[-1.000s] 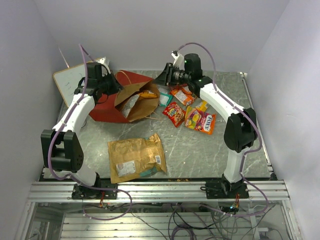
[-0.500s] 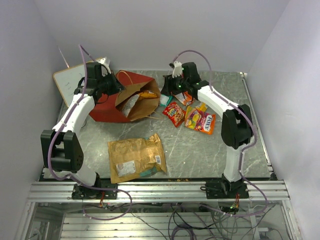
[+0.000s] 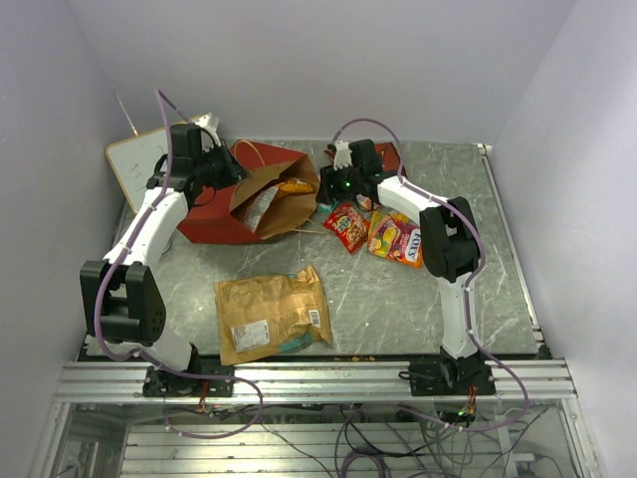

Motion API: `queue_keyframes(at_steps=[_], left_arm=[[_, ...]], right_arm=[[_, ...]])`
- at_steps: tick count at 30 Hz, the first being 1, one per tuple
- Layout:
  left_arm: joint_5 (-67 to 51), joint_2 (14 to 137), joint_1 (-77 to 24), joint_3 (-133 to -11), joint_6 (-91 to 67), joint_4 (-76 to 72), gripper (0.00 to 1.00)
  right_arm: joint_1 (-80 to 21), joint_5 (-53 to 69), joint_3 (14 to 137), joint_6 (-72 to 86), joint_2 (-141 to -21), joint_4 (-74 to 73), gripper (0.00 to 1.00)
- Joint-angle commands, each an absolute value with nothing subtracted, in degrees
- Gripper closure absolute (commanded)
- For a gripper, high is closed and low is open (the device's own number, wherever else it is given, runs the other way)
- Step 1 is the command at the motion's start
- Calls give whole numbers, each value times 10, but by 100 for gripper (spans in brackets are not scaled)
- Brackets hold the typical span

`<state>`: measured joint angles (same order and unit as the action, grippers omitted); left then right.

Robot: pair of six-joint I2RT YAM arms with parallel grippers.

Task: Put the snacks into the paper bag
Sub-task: Pick up the snack from the center of the board.

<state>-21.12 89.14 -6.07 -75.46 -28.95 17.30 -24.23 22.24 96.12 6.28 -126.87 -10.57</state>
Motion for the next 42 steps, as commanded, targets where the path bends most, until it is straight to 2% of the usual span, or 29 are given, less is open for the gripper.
queue_keyframes(at_steps=[1,7,14,21,26,32,42], left_arm=[[-233,865,-55,-747,-299,150,93],[-228,857,-55,-740,-297,144,93],[-229,855,-55,-740,-297,145,93],[-226,857,-55,-738,-294,144,93],[-224,856,-55,-736,-295,142,93],[-212,850,-56,-735,-284,142,93],[-178,842,-55,-777,-218,182,93]], right_arm=[[-243,248,984,81,-1277,-71,48],[-242,245,960,84,-1254,-46,49],[-242,247,983,107,-1284,-48,54],[-239,288,984,146,-1297,-22,62],[-233,308,991,181,-1310,-11,73],[-211,342,987,232,-1309,7,99],[-194,384,952,284,-1215,0,100]])
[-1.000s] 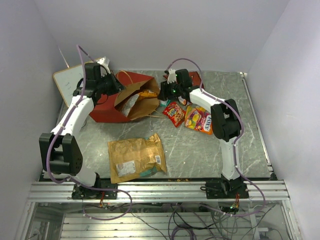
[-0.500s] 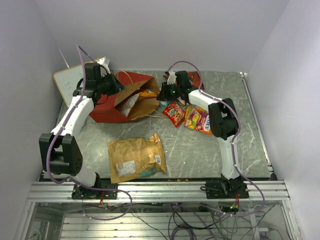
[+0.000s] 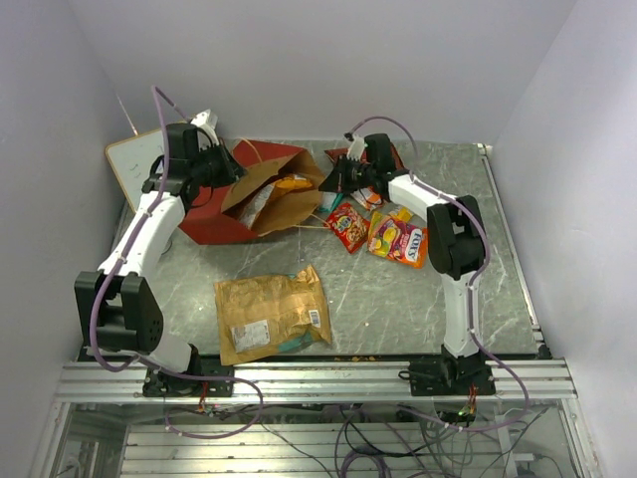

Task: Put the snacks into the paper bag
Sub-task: Pick up the snack from the center of the board.

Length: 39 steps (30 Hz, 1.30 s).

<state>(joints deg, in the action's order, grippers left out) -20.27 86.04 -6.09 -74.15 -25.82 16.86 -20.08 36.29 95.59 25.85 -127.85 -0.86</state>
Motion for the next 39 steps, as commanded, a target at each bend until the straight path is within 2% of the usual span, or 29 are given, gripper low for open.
queue_keyframes(at_steps=[1,16,27,39], left_arm=[[-176,843,-55,-784,-210,188,93],[-177,852,-55,-839,-183,250,93],[-175,870,-54,-903,-183,322,93],[-121,891,-38,-868,-150,325,93]], right_arm=[[-194,389,952,287,-1207,-5,100],[-195,407,1018,259,-1125,-139,100],[-201,420,1056,273,-1109,-159,100],[-214,442,1133,293,-1211,-165,100]])
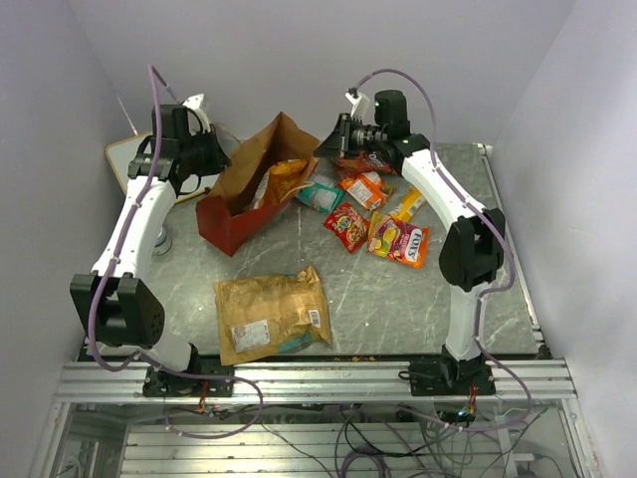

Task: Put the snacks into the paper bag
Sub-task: Pick up the snack from the center of the board.

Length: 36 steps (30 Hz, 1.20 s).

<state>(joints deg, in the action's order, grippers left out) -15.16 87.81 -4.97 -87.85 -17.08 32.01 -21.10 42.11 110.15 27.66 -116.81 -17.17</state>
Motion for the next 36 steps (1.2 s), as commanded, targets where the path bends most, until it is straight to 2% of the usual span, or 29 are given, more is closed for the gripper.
queue_keyframes(at_steps=[1,4,12,16,21,31,36], left_arm=[[-120,896,-36,-867,-146,324,93],[-130,905,-34,-867,-126,316,91],[-162,920,-33,-889,-73,313,71],[-193,924,-33,-906,-65,329,53],[-230,923,-33,-919,-57,344,42],[-230,959,-34,-952,-15,418,55],[-229,956,-34,-960,-5,422,71]], right_arm=[[-214,445,1142,297,-1221,-165,100],[-217,447,1169,297,-1247,-170,100],[-218,447,1206,299,-1282,-177,100],[-219,445,1209,302,-1279,-177,100],[-221,442,1211,307,-1275,-177,100],[-221,438,1217,303,-1276,-182,100],[-223,441,1215,303,-1273,-179,100]])
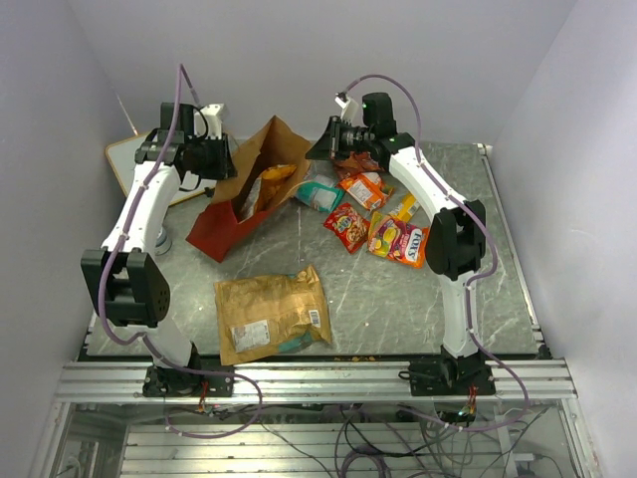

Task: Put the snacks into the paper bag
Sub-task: Pick up the snack from the center of the board.

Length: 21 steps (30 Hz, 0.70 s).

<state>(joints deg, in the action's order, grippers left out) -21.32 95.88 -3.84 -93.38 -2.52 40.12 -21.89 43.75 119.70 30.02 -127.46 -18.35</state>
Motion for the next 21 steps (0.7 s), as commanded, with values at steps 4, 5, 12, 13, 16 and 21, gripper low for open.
queue_keyframes(at_steps=[4,5,12,13,16,21], left_arm=[[-227,946,-34,-961,-15,407,91],[-223,945,-34,-960,-22,402,93],[-211,952,-34,-960,-43,393,93],[-212,957,-33,-964,-42,398,93],[-217,969,-31,-972,-41,407,93],[-222,976,-23,-977,-42,409,93]], right_arm=[[-223,442,1204,288,-1266,-178,94],[-223,444,1201,282,-1263,-180,89],[-219,436,1183,242,-1236,-199,69],[-218,434,1178,238,-1230,-199,67],[-217,428,1167,220,-1217,-206,62],[-206,419,1163,174,-1198,-234,49]])
